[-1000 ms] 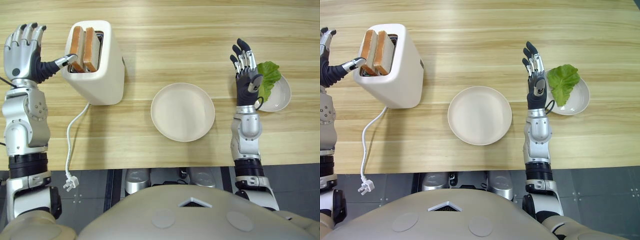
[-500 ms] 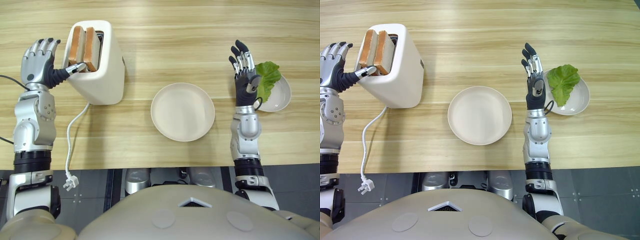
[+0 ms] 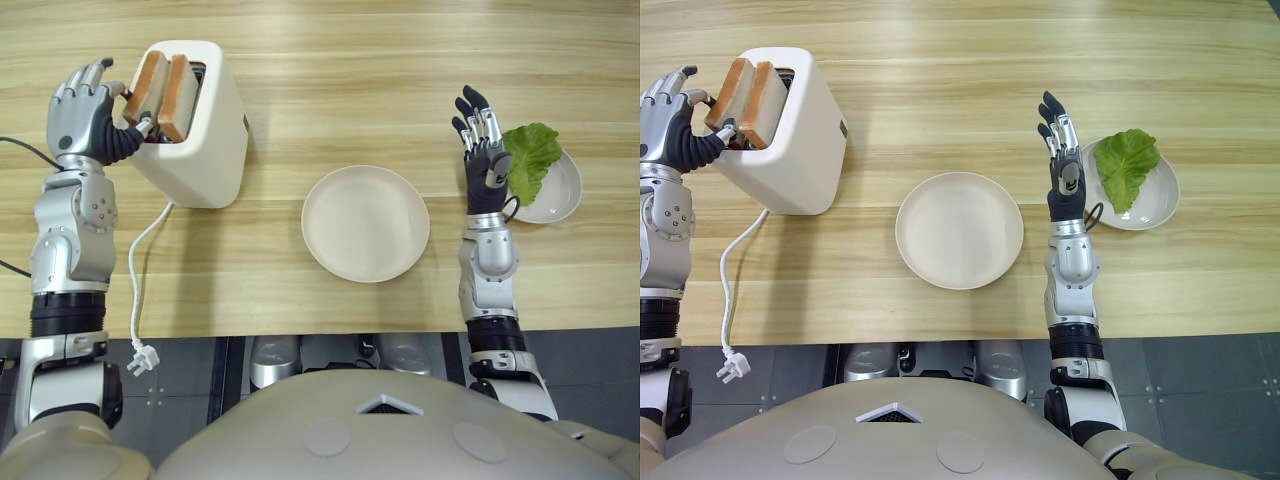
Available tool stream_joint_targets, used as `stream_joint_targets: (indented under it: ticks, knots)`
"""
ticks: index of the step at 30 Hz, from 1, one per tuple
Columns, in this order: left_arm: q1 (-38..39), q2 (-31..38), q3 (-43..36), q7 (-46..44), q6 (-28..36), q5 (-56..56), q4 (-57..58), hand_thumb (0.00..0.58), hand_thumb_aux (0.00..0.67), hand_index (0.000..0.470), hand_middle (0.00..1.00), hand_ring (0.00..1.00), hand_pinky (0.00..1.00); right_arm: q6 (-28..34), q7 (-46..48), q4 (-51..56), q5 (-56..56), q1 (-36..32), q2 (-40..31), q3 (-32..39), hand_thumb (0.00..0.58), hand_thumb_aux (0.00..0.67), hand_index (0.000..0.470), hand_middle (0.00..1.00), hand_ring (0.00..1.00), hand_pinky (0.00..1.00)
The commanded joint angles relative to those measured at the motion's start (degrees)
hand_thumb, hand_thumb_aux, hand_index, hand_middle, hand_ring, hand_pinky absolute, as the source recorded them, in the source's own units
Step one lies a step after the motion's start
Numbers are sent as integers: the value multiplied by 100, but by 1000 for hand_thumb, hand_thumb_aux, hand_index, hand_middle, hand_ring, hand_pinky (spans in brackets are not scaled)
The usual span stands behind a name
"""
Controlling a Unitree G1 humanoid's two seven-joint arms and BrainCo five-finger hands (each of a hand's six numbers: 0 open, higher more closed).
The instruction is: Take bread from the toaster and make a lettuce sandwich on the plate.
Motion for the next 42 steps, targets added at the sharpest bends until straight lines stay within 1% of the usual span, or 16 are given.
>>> stream_joint_targets:
  ticks: [1,2,3,4,7,8,11,17,21,23,25,28,30,35,38,42]
  knots:
    - [-31,-57,-258,-15,-88,-144,295,580,670,460,855,855,855,-23,-6,107,1,-40,14,10,0,0,0,0,0,0]
    - [-50,-84,-288,-7,-116,-183,318,580,670,460,855,855,855,-28,-2,125,3,-51,12,11,0,0,0,0,0,0]
    - [-74,-117,-315,7,-142,-225,346,580,670,460,933,933,933,-38,1,152,4,-68,11,12,0,0,0,0,0,0]
    - [-98,-138,-344,36,-161,-251,368,580,670,460,961,961,961,-49,5,180,4,-86,10,13,0,0,0,0,0,0]
    - [-177,-215,-366,102,-230,-421,354,580,670,460,969,969,969,-84,2,240,-2,-120,8,14,0,0,0,0,0,0]
    - [-204,-254,-295,126,-257,-550,278,580,670,460,992,992,992,-99,-2,255,-6,-130,8,13,0,0,0,0,0,0]
    - [-265,-319,-54,249,-316,-845,64,580,670,460,1000,1000,1000,-131,-7,287,-8,-164,2,6,0,0,0,0,0,0]
    - [-534,-408,928,717,-322,-1452,-1415,580,670,460,1000,1000,1000,-342,-207,310,-245,-355,-271,-221,0,0,0,0,0,0]
    - [-783,-636,1053,264,-304,-2261,-2301,580,670,460,1000,1000,1000,-554,-553,593,-610,-555,-771,-545,0,0,0,0,0,0]
    - [-875,-804,792,-293,-172,-2875,-2509,580,670,460,1000,1000,1000,-625,-770,878,-830,-657,-1111,-726,0,0,0,0,0,0]
    - [-914,-1023,357,-831,-102,-3291,-2362,580,670,460,1000,1000,1000,-747,-1156,1291,-1236,-751,-1530,-900,0,0,0,0,0,0]
    - [-864,-1443,-273,-1471,-10,-3660,-1675,580,670,460,1000,1000,1000,-929,-2115,1885,-2272,-818,-2262,-952,0,0,0,0,0,0]
    - [-812,-1770,-601,-1791,-44,-3840,-1021,580,670,460,1000,1000,1000,-853,-2749,2233,-2864,-850,-2704,-848,0,0,0,0,0,0]
    - [-461,-2583,-1483,-2118,-198,-3777,-147,580,670,460,1000,1000,1000,53,-4208,3401,-4315,-1225,-3547,3,0,0,0,0,0,0]
    - [-209,-2963,-2024,-2120,-280,-3553,14,580,670,460,1000,1000,1000,526,-4539,4172,-4651,-1507,-3753,520,0,0,0,0,0,0]
    - [27,-3155,-2381,-1990,-371,-3299,194,580,670,460,1000,1000,1000,891,-4864,4787,-4971,-1700,-3800,1145,0,0,0,0,0,0]
